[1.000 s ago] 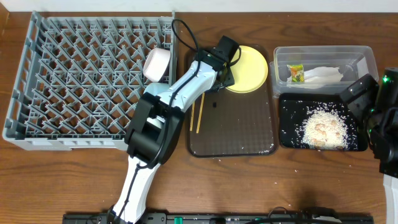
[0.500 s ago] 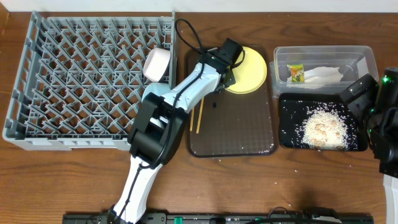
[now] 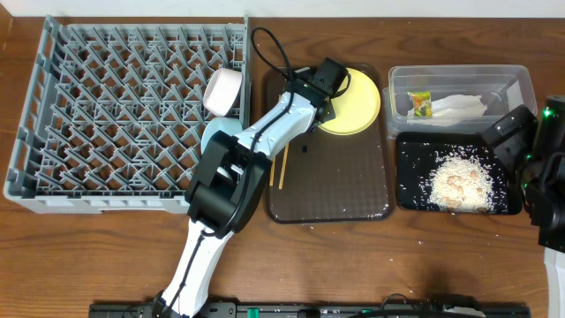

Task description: Sort waste into correct bins and load items into the dishwasher

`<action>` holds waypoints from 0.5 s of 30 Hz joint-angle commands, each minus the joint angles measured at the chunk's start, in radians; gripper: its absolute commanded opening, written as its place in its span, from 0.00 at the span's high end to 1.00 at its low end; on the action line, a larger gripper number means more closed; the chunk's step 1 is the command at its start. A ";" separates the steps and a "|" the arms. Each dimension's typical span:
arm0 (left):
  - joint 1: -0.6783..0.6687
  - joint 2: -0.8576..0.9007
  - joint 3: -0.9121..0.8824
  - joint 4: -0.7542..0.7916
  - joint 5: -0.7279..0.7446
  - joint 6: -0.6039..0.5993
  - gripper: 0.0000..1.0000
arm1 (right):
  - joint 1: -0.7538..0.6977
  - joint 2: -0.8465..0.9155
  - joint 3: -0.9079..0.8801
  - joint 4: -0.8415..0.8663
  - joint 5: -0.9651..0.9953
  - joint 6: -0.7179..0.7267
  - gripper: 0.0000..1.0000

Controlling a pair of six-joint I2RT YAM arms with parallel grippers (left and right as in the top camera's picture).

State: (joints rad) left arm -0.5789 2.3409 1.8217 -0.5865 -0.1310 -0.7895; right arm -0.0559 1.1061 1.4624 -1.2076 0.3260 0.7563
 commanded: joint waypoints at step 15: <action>-0.001 0.012 -0.017 -0.068 -0.008 0.128 0.93 | -0.003 0.005 -0.004 -0.001 0.014 -0.010 0.01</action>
State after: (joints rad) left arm -0.5789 2.3379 1.8248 -0.6174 -0.1345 -0.7250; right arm -0.0559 1.1061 1.4624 -1.2076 0.3260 0.7563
